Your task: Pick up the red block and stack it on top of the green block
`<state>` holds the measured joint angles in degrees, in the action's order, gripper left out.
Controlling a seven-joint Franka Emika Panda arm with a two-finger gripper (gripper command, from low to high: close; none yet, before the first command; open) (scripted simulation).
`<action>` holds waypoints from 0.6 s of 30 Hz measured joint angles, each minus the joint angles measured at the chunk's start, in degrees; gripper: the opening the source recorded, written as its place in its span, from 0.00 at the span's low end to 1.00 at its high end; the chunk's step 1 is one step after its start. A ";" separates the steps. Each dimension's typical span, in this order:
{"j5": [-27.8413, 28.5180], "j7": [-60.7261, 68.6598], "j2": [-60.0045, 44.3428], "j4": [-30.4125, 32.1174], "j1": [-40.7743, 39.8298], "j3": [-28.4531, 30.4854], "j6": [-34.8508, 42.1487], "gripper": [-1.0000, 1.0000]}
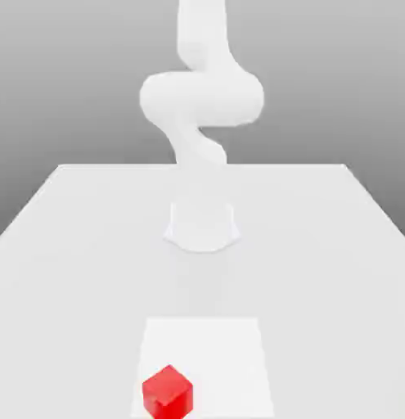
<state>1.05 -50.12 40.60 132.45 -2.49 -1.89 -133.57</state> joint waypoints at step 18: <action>7.87 -31.09 -37.81 4.79 -10.56 -6.03 -12.86 0.50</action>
<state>8.92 -81.21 2.79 137.23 -13.04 -7.93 -146.43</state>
